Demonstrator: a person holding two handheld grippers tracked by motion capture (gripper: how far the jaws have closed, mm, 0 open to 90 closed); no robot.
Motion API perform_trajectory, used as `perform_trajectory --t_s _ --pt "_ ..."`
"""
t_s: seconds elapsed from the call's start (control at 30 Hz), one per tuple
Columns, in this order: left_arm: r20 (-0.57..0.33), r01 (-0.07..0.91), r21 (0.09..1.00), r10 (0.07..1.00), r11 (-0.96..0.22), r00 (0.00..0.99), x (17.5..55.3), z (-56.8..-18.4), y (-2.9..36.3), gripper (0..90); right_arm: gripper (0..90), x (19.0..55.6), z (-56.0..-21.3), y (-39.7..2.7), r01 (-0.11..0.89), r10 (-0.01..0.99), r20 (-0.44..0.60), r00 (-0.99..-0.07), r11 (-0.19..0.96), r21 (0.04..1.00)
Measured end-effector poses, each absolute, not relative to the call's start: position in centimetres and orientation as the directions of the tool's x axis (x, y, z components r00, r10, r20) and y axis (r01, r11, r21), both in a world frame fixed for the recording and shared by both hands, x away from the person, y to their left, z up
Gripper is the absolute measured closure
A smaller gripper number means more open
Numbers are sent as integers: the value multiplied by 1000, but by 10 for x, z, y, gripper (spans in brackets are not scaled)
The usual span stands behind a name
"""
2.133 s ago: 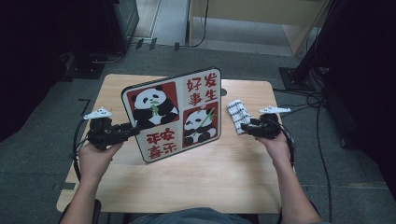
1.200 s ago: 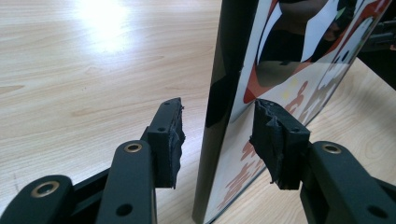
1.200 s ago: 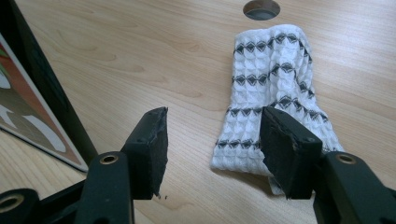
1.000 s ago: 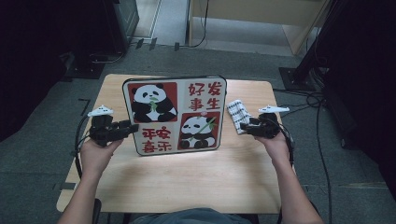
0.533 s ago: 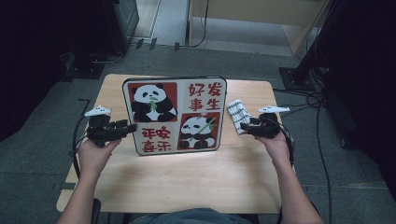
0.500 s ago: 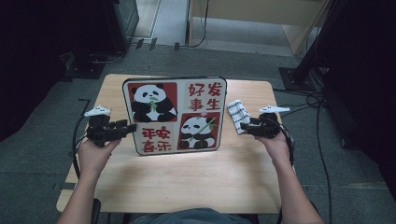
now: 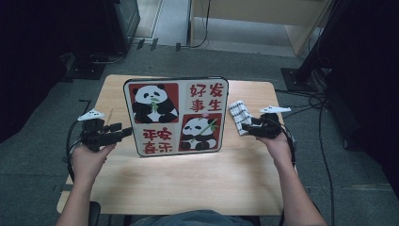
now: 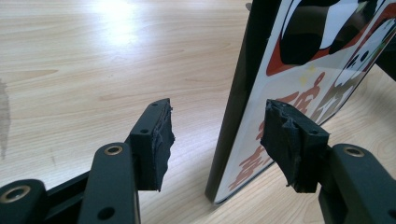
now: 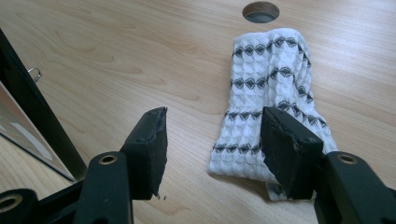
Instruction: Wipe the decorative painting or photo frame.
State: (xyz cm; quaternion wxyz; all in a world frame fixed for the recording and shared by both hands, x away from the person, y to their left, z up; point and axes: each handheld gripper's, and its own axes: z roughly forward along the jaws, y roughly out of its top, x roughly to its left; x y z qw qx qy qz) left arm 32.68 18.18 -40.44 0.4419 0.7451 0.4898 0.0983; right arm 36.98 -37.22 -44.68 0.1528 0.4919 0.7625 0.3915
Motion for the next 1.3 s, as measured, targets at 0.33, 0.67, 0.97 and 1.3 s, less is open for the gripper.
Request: perform_trajectory --t_s 0.33,0.67,0.97,1.3 --pt "-274 646 755 842 -110 464 324 -406 195 423 424 373 -448 -370 629 868 150 -473 213 748" --pt "-274 658 747 856 -99 439 331 -411 203 427 414 373 -448 -372 629 870 146 -471 215 747" --pt "-232 657 741 866 -137 443 337 -419 202 466 414 371 -448 -374 628 873 143 -466 213 748" --pt "-167 615 765 863 -191 476 338 -420 198 494 414 370 -448 -377 635 878 149 -455 203 745"
